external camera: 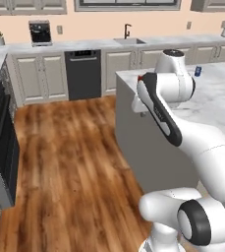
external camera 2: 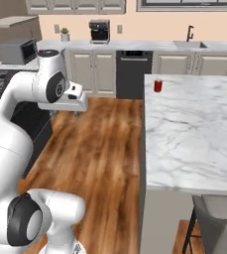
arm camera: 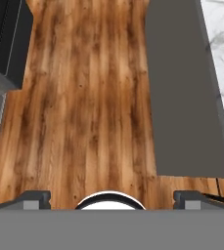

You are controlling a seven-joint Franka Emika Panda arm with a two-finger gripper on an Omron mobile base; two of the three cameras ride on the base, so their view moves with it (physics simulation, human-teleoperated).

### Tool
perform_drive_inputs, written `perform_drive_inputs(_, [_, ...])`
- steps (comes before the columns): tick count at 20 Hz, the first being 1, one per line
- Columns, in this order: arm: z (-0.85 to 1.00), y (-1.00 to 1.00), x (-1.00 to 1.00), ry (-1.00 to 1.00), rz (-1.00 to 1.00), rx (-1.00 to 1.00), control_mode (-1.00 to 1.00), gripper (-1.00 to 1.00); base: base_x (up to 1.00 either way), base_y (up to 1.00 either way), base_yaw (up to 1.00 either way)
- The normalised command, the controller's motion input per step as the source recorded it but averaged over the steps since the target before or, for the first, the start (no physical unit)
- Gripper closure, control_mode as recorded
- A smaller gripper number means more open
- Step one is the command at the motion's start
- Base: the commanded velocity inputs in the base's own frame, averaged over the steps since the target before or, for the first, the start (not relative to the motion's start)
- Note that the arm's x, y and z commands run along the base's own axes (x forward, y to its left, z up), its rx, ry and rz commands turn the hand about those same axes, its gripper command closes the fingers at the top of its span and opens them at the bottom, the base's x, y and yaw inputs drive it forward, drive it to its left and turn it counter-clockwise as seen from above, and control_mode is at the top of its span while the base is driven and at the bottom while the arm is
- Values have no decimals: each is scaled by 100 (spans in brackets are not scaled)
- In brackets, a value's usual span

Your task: Four empty soda cans are scattered around the kitchen. Gather all the cans and cluster them next to the stove for recycling.

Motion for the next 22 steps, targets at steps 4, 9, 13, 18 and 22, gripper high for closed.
perform_drive_inputs(4, [0, 0, 0, 0, 0, 0, 100, -100, 60, 36, -17])
perform_drive_inputs(9, [0, 0, 0, 0, 0, 0, 100, -100, 60, 38, -19])
perform_drive_inputs(13, [0, 0, 0, 0, 0, 0, 100, -100, 59, 44, -19])
perform_drive_inputs(18, [0, 0, 0, 0, 0, 0, 100, -100, 38, 40, -30])
perform_drive_inputs(22, [0, 0, 0, 0, 0, 0, 100, -100, 17, 25, -40])
